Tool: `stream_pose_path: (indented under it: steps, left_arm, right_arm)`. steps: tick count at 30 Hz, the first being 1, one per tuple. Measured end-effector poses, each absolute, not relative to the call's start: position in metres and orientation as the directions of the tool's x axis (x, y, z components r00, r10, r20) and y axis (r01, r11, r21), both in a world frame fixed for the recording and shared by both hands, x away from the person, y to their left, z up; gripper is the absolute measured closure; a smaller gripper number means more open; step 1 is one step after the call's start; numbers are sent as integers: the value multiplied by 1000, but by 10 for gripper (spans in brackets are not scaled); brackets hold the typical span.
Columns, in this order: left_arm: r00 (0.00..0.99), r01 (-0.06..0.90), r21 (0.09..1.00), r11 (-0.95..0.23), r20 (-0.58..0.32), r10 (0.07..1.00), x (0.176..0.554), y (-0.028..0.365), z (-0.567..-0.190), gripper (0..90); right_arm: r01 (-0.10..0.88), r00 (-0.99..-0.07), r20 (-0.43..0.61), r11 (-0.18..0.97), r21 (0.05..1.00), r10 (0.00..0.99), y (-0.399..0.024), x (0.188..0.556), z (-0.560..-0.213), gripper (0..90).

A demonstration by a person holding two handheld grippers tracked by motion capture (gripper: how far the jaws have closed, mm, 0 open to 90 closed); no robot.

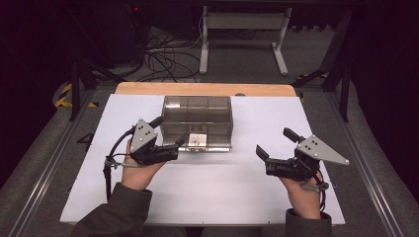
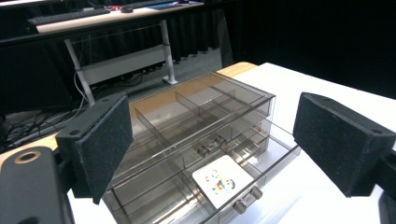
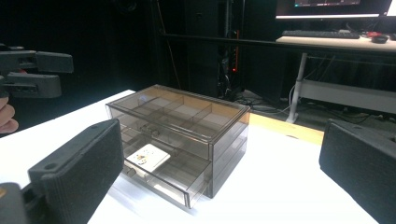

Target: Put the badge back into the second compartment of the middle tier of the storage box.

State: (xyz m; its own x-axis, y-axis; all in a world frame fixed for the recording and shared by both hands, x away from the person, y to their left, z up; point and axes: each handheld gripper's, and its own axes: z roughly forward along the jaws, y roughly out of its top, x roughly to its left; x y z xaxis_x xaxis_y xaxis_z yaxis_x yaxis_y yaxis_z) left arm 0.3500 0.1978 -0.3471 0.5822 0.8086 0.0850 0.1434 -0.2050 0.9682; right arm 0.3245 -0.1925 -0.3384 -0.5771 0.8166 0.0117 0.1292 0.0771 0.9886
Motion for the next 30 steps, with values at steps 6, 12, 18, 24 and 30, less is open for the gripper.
stream_pose_path:
  steps: [6,12,18,24,30]
  left_arm:
    - [579,137,972,-188,76,812,344,207,-345,118]
    - [570,136,974,-183,74,818,341,215,-344,111]
    - [563,132,976,-172,68,824,337,223,-340,98]
    - [564,128,977,-169,68,823,327,232,-340,94]
    - [554,115,978,-176,84,828,321,245,-340,87]
  right_arm:
    - [131,-577,10,80,988,817,-191,325,-339,6]
    - [125,-579,3,86,988,816,-188,325,-339,5]
    - [125,-580,4,85,988,814,-189,324,-340,5]
    - [131,-583,17,73,989,812,-189,324,-341,5]
    - [133,-588,21,71,988,808,-185,325,-345,6]
